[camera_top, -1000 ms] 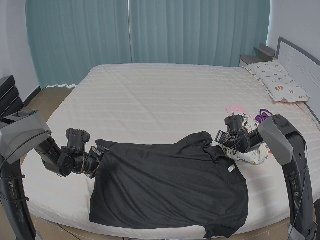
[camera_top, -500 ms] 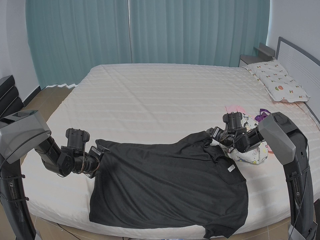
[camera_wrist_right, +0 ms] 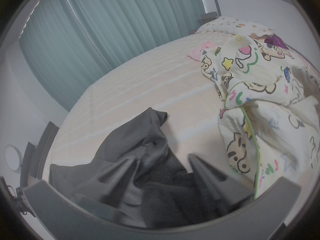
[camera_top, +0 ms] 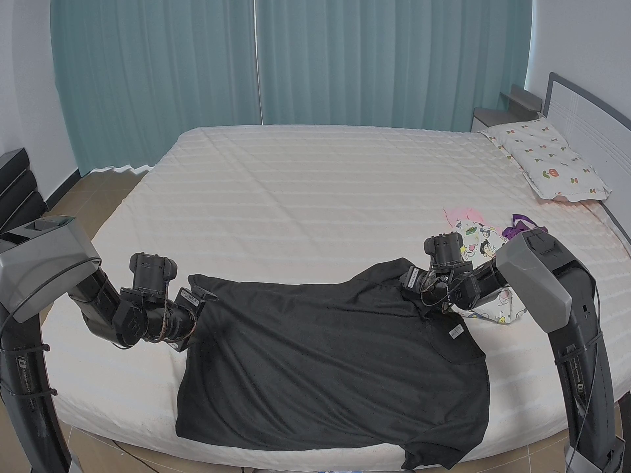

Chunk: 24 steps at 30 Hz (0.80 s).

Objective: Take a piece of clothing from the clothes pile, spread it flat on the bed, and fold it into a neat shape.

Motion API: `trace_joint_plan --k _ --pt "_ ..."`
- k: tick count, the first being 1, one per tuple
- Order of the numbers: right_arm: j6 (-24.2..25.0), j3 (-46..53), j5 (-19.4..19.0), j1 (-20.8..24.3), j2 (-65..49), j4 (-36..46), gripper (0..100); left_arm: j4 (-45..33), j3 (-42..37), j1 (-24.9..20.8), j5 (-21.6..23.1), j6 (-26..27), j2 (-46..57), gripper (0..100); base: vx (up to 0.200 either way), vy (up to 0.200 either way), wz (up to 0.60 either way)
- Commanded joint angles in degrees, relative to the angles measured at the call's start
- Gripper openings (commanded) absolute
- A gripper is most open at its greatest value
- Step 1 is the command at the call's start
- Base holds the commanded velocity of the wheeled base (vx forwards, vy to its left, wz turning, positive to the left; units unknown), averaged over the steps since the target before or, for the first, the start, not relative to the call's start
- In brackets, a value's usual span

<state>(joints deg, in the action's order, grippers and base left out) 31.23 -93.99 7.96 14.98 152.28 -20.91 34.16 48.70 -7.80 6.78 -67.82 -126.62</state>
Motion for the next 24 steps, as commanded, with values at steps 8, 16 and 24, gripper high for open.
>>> trace_joint_plan --k 8,16,24 --pt "-0.6 -1.8 0.8 -2.7 0.2 -0.6 0 0.0 0.0 0.0 0.0 0.0 -0.1 100 0.0 0.0 0.0" --pt "1.6 -3.2 0.4 -4.9 3.1 -7.7 0 0.0 0.0 0.0 0.0 0.0 -0.1 100 0.0 0.0 0.0" --pt "2.2 -2.3 0.1 -4.8 2.1 -9.9 100 0.0 0.0 0.0 0.0 0.0 -0.1 100 0.0 0.0 0.0"
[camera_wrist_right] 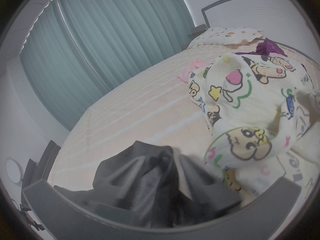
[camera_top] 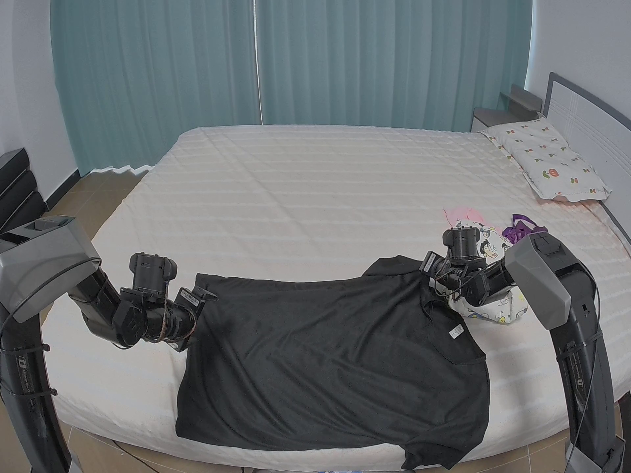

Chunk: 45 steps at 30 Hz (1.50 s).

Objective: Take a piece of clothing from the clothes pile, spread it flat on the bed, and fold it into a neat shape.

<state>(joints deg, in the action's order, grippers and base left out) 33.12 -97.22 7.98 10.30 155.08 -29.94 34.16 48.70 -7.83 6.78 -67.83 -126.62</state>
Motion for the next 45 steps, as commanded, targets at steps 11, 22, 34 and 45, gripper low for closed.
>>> trace_joint_plan --k 11,22,34,45 --pt "-0.4 22.2 -6.1 0.5 -14.9 -7.1 100 0.0 -0.1 0.0 0.0 0.0 0.0 100 0.0 0.0 0.0" --pt "4.2 28.7 -6.1 -2.6 -17.3 -5.1 100 0.0 -0.1 0.0 0.0 0.0 0.0 100 0.0 0.0 0.0" --pt "5.8 34.5 -6.0 -3.6 -16.0 -5.2 100 0.0 -0.1 0.0 0.0 -0.1 0.0 100 0.0 0.0 0.0" --pt "5.7 26.2 -3.5 -5.5 -8.5 -4.0 0 0.0 -0.1 0.0 0.0 -0.1 0.0 100 0.0 0.0 0.0"
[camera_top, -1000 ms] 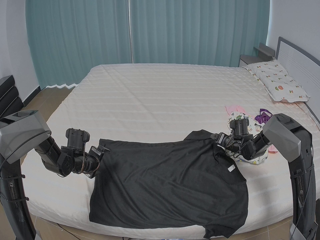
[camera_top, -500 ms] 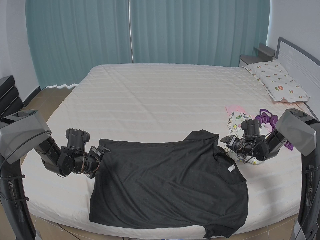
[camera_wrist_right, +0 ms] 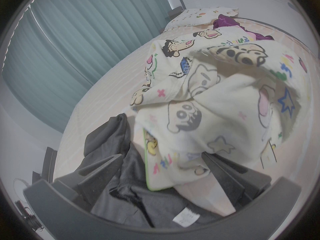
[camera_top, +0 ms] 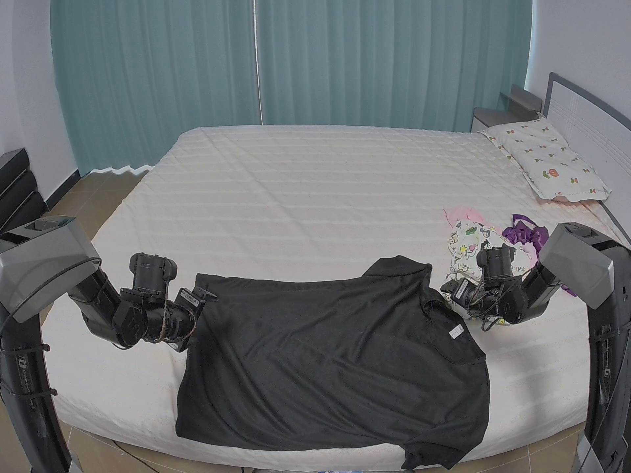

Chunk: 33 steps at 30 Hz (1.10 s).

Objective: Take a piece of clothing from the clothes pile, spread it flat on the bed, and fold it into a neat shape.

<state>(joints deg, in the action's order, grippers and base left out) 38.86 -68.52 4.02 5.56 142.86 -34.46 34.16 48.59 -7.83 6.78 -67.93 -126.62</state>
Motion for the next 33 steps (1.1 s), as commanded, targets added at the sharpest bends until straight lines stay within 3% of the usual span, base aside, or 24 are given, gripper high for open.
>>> trace_joint_plan --k 1,9,20,22,27,32,33 --pt "0.1 -3.9 0.5 -0.9 4.4 1.0 0 0.0 0.0 0.0 0.0 0.0 0.0 100 0.0 0.0 0.0" --pt "0.1 -8.9 2.7 -5.2 6.1 1.2 0 0.0 0.0 0.0 0.0 0.0 0.0 100 0.0 0.0 0.0" --pt "-0.3 -19.0 4.0 -20.8 5.1 0.1 0 0.0 0.0 0.0 0.0 0.0 0.0 100 0.0 0.0 0.0" --pt "-0.5 -21.1 6.3 -23.0 6.3 -0.2 0 0.0 0.0 0.0 0.0 0.0 0.0 100 0.0 0.0 0.0" --pt "0.1 -21.0 7.1 -24.5 7.3 -0.4 0 0.0 0.0 0.0 0.0 0.0 0.0 100 0.0 0.0 0.0" --pt "-0.5 -12.9 2.2 -21.9 3.6 -3.7 0 0.0 0.0 0.0 0.0 0.0 0.0 100 0.0 0.0 0.0" --pt "-0.6 -11.6 1.4 -21.6 2.9 -4.8 100 0.0 0.0 0.0 0.0 0.0 0.0 100 0.0 0.0 0.0"
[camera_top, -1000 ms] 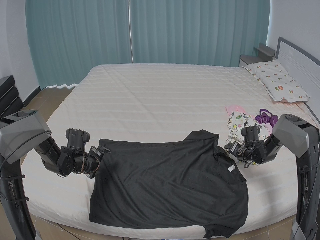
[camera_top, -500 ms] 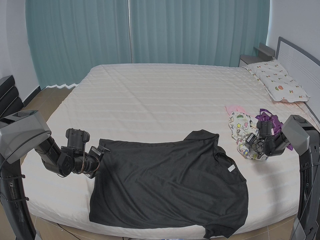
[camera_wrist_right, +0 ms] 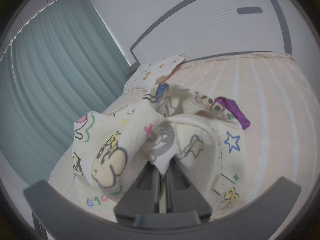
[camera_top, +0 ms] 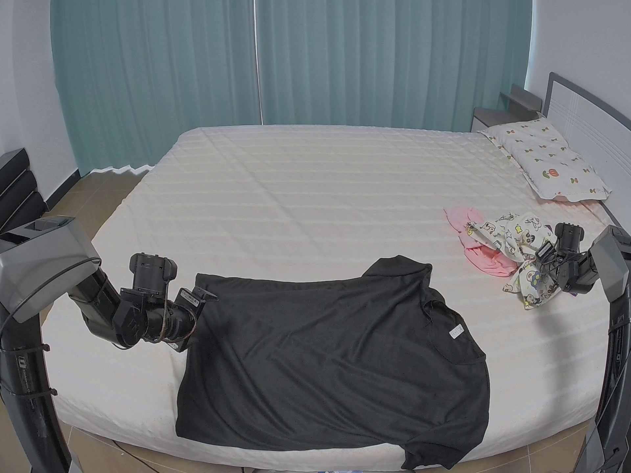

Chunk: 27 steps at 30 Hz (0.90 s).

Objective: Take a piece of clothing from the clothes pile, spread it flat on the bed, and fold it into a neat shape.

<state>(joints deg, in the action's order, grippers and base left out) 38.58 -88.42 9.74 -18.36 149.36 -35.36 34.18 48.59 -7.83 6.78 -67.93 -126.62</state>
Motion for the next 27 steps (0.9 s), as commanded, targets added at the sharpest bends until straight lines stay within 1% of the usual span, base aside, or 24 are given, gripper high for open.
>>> trace_joint_plan --k 1,2,3,4,5,6,7,8,14,17,18,19,22,23,24,26,27 --pt "-0.4 8.3 -4.3 2.4 -3.5 -3.9 100 0.0 0.0 0.0 0.0 0.0 0.0 100 0.0 0.0 0.0" --pt "-1.0 11.9 -6.6 3.6 -5.2 -6.2 100 0.0 0.0 0.0 0.0 0.0 0.0 100 0.0 0.0 0.0" --pt "-1.1 12.2 -6.8 3.7 -5.4 -6.3 100 0.0 0.0 0.0 0.0 0.0 0.0 100 0.0 0.0 0.0" --pt "-3.2 17.1 -9.3 4.8 -8.0 -7.3 100 0.0 0.0 0.0 0.0 0.0 0.0 100 0.0 0.0 0.0" --pt "-3.3 17.4 -9.5 4.9 -8.2 -7.3 100 0.0 0.0 0.0 0.0 0.0 0.0 100 0.0 0.0 0.0" --pt "-4.9 20.8 -11.9 5.6 -10.6 -7.4 100 0.0 0.0 0.0 0.0 0.0 0.0 100 0.0 0.0 0.0" --pt "-5.0 21.2 -12.0 5.8 -10.8 -7.4 100 0.0 0.0 0.0 0.0 0.0 0.0 100 0.0 0.0 0.0" --pt "-5.9 24.0 -13.0 6.9 -13.0 -7.4 100 0.0 0.0 0.0 0.0 0.0 0.0 100 0.0 0.0 0.0" --pt "-6.6 29.4 -13.2 8.4 -19.4 -6.6 100 0.0 0.0 0.0 0.0 0.0 0.0 100 0.0 0.0 0.0" --pt "-6.8 34.5 -13.9 10.3 -23.8 -6.9 100 0.0 0.0 0.0 0.0 0.0 0.0 100 0.0 0.0 0.0" --pt "-6.9 36.4 -14.3 11.6 -25.3 -7.0 100 0.0 0.0 0.0 0.0 0.0 0.0 100 0.0 0.0 0.0" --pt "-6.9 36.6 -14.3 11.7 -25.3 -7.0 100 0.0 0.0 0.0 0.0 0.0 0.0 100 0.0 0.0 0.0" --pt "-8.0 38.9 -15.8 14.9 -26.7 -7.1 100 0.0 0.0 0.0 0.0 0.0 0.0 100 0.0 0.0 0.0" --pt "-8.1 39.0 -15.8 15.1 -26.6 -7.0 100 0.0 0.0 0.0 0.0 0.0 0.0 100 0.0 0.0 0.0" --pt "-8.9 39.2 -16.6 17.0 -26.0 -6.9 100 0.0 0.0 0.0 0.0 0.0 0.0 100 0.0 0.0 0.0" --pt "-9.5 38.9 -17.3 18.2 -25.3 -6.6 100 0.0 0.0 0.0 0.0 0.0 0.0 100 0.0 0.0 0.0" --pt "-10.5 38.4 -18.1 19.7 -23.1 -6.6 100 0.0 0.0 0.0 0.0 0.0 0.0 100 0.0 0.0 0.0"
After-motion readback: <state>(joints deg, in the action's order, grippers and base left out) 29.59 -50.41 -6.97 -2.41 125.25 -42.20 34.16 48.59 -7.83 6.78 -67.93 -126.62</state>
